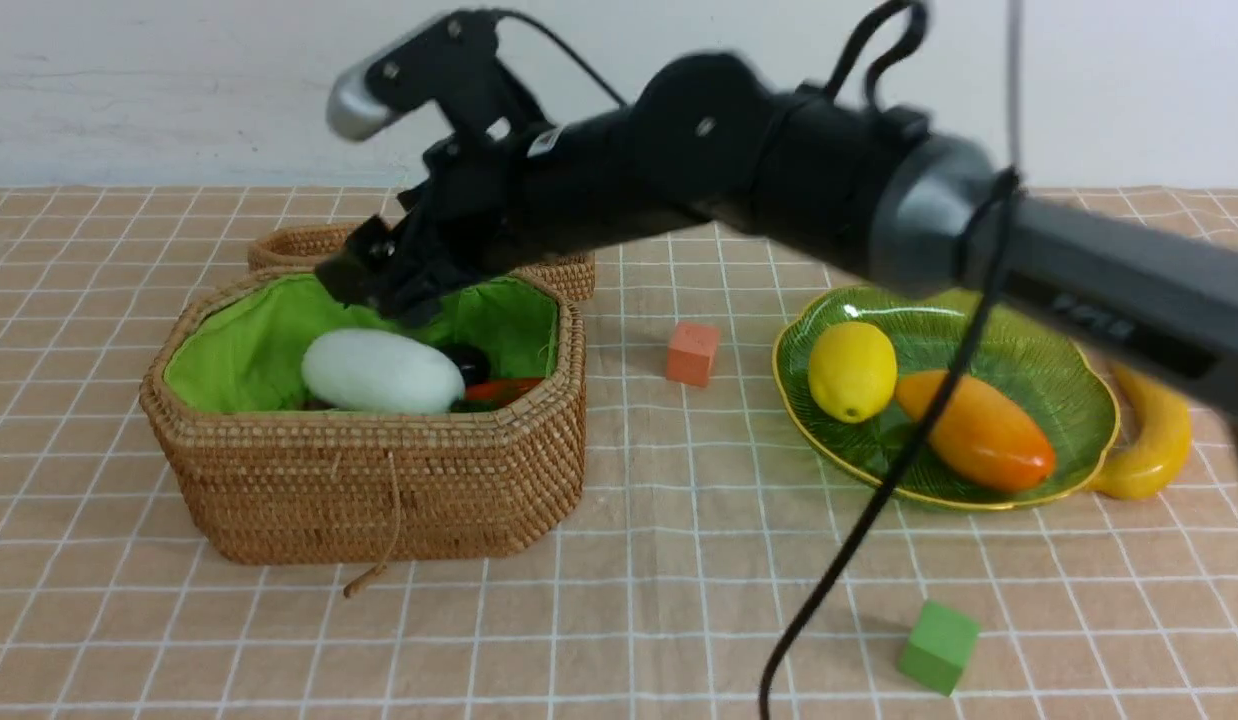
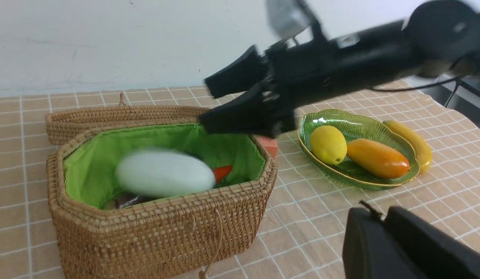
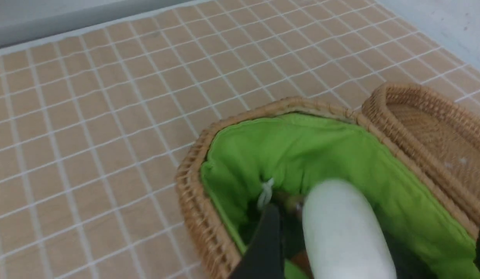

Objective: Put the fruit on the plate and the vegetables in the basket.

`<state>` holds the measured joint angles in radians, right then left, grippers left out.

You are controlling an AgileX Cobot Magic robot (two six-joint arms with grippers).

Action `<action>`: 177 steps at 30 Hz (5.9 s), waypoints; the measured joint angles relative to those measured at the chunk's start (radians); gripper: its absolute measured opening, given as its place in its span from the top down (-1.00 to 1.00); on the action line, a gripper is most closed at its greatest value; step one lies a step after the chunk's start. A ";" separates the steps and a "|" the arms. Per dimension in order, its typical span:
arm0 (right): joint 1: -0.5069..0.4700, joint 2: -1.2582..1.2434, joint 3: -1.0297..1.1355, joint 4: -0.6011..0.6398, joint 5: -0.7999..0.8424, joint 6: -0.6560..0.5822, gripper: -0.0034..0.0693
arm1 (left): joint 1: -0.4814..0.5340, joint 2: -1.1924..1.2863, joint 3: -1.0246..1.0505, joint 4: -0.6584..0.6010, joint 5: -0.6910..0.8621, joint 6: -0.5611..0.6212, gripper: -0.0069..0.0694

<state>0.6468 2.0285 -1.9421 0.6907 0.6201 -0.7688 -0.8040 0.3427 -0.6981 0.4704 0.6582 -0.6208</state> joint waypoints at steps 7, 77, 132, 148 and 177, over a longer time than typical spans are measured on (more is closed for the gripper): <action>-0.240 -0.249 -0.016 -0.484 0.495 0.483 -0.11 | 0.000 0.000 0.000 0.000 -0.021 0.000 0.64; -0.658 0.110 -0.076 -0.546 0.475 0.004 -0.66 | 0.000 0.000 0.000 -0.010 -0.168 -0.004 0.61; -0.657 -1.832 1.600 -0.558 -0.059 0.801 0.95 | 0.000 -0.312 0.459 0.067 -0.155 -0.004 0.85; -0.657 -2.038 1.960 -0.677 -0.242 0.810 0.95 | 0.000 -0.312 0.459 0.064 -0.138 -0.004 0.83; -0.657 -2.038 1.960 -0.678 -0.242 0.813 0.90 | 0.169 -0.312 0.536 0.100 -0.351 0.041 0.85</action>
<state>-0.0097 -0.0096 0.0182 0.0131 0.3785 0.0440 -0.6350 0.0308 -0.1619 0.5707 0.3071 -0.5799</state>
